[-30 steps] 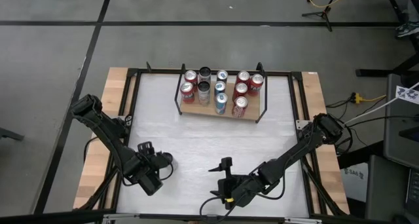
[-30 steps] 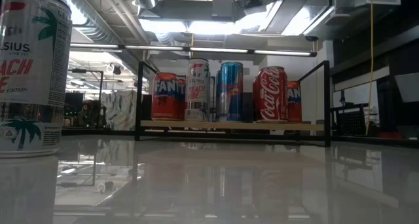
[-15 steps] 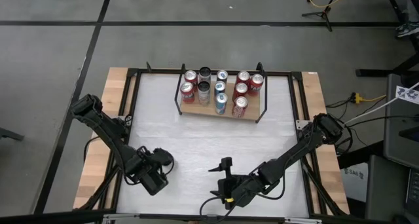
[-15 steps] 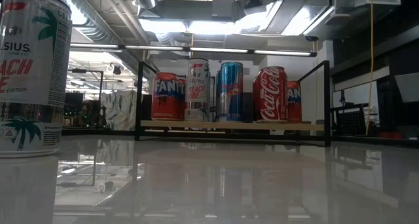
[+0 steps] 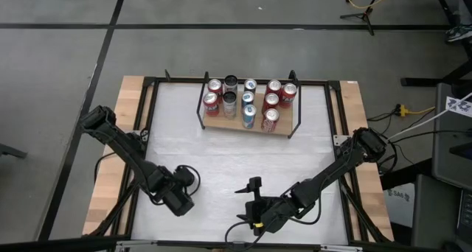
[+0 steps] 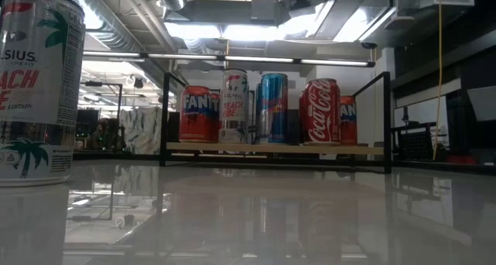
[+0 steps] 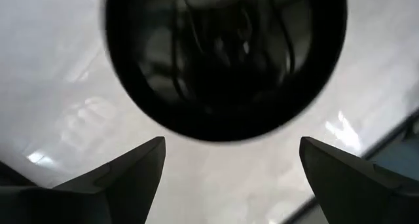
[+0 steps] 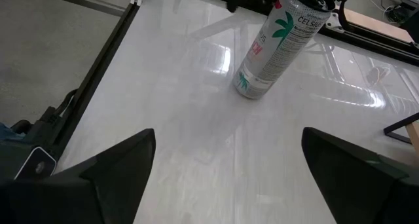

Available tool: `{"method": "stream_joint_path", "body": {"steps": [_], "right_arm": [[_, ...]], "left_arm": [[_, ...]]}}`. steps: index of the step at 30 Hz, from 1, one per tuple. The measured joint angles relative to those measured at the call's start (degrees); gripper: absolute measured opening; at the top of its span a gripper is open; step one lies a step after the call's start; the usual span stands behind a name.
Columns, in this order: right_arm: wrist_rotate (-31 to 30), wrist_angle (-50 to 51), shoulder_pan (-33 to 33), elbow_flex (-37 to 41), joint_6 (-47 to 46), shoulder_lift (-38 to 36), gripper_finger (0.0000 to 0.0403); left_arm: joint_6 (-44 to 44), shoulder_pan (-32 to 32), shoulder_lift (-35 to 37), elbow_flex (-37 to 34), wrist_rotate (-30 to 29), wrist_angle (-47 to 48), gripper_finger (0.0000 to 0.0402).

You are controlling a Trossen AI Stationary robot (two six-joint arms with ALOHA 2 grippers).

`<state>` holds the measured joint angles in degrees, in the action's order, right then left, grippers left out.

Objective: Place canned beverage on shelf
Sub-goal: Put the white-pink soda can on the shelf aligned with the white-pink soda cans

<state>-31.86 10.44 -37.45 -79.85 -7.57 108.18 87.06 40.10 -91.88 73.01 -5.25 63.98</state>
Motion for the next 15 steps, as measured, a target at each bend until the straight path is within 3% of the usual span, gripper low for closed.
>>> {"method": "stream_joint_path", "body": {"steps": [8,15], "right_arm": [[0.0,0.02,0.0,0.0,0.0,0.0,0.0374],[0.01,0.02,0.0,0.0,0.0,0.0,0.0374]], "left_arm": [[-6.03,-0.14,0.55,0.0,6.5,0.7,0.0345],[-6.66,-0.98,7.12,0.02,5.48,1.12,0.0345]]}}
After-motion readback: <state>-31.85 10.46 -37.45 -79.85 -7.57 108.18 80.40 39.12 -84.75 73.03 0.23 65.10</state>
